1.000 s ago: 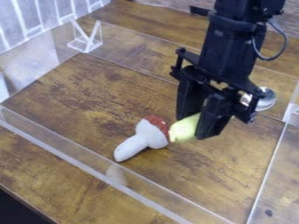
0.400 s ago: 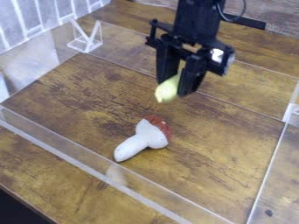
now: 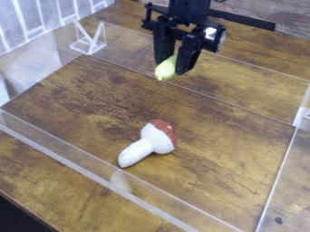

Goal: Move the green spoon to the left

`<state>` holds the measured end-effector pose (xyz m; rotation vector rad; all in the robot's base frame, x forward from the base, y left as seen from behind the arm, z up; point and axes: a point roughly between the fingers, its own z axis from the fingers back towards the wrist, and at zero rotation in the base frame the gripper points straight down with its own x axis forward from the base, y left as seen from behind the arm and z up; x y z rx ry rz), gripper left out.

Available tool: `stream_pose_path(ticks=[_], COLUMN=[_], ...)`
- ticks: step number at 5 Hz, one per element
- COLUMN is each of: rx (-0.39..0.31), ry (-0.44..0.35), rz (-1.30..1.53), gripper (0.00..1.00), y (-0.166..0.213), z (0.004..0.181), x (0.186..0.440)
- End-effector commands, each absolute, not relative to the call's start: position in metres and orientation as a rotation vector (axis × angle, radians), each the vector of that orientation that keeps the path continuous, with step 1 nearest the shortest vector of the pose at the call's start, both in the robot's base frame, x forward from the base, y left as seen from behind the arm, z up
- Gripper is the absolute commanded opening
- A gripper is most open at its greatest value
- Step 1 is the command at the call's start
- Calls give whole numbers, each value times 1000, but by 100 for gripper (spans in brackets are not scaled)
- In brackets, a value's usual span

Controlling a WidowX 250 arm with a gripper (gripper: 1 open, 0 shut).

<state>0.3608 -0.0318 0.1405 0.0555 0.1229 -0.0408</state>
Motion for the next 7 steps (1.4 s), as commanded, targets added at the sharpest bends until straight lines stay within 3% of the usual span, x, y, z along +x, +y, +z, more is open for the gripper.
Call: stream_pose_path(ticks=[1, 3, 5, 7], rx=[54, 49, 47, 43], ry=[49, 28, 17, 4], rz=[-17, 4, 63, 78], gripper=[0, 0, 0, 0], y=[-31, -53, -48, -27], z=[155, 140, 137, 156], x=[369, 386, 396, 395])
